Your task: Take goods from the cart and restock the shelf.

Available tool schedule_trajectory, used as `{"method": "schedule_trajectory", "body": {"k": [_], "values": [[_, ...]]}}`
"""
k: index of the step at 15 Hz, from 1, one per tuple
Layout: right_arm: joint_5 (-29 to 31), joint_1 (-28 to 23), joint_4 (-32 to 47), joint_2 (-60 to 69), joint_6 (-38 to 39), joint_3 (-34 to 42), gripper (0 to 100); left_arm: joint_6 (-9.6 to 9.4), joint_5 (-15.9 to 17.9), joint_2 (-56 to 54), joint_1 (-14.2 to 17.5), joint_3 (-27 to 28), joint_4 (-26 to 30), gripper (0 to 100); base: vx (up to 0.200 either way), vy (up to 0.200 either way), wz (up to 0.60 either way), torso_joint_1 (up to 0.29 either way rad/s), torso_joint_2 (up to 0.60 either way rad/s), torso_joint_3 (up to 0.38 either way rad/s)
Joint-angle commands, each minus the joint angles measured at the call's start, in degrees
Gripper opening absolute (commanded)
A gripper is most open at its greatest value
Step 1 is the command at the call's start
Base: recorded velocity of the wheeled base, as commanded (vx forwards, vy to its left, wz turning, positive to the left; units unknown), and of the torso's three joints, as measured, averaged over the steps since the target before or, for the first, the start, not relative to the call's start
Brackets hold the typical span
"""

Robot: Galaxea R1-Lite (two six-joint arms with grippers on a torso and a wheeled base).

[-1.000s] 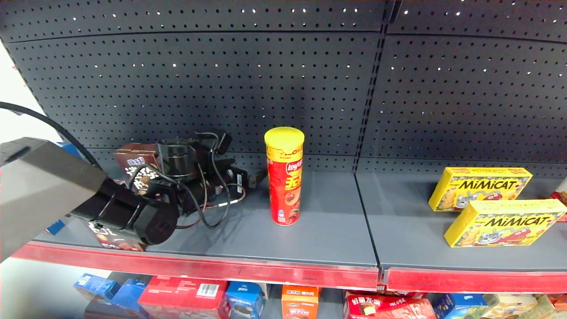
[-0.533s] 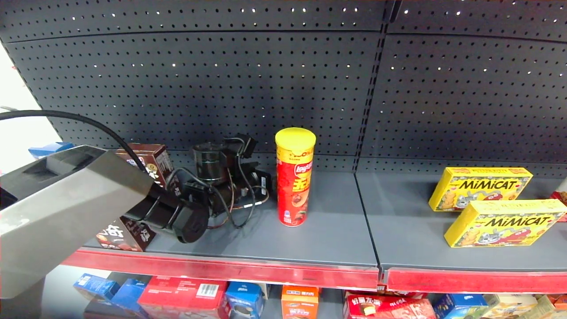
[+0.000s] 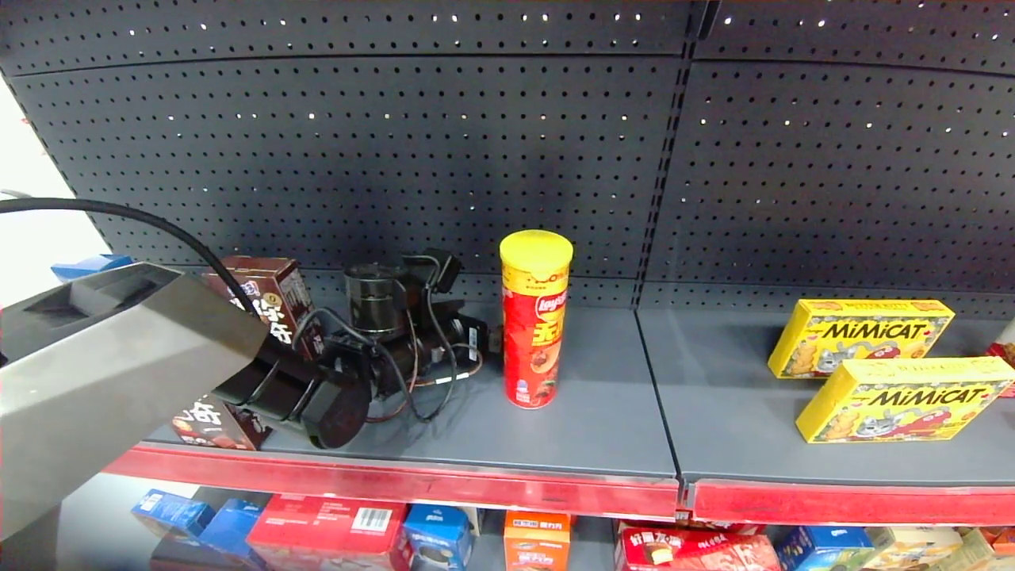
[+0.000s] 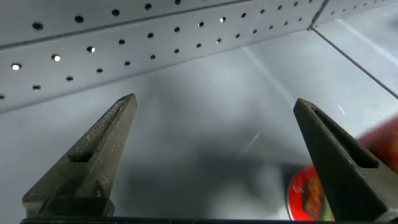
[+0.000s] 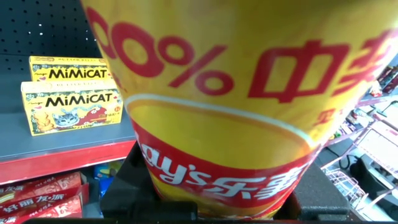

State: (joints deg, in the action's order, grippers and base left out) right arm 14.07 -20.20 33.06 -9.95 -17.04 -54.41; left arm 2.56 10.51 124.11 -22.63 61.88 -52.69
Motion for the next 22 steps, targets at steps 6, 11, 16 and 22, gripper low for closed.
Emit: {"method": "schedule_trajectory", "body": {"k": [6,11,16,22], "values": [[0.0,0.0,0.0,0.2,0.2,0.3,0,-0.27,0.0,-10.4,-2.0,-14.4,-0.6,100,0.0,0.0,0.0,0.0,0.0,0.0],[-0.4,0.5,-0.1,0.0,0.5,1.8,0,-0.36,-0.6,-20.6,-0.2,-25.1,0.0,100,0.0,0.0,0.0,0.0,0.0,0.0],[-2.8,4.1,-2.0,-12.5,6.9,0.1,0,-0.45,-3.3,-40.4,0.6,-33.8,5.0,100,0.0,0.0,0.0,0.0,0.0,0.0],[-11.9,11.0,-5.7,-27.8,12.3,-1.1,0,-0.27,-7.6,-60.3,3.8,-43.0,8.5,100,0.0,0.0,0.0,0.0,0.0,0.0]]}}
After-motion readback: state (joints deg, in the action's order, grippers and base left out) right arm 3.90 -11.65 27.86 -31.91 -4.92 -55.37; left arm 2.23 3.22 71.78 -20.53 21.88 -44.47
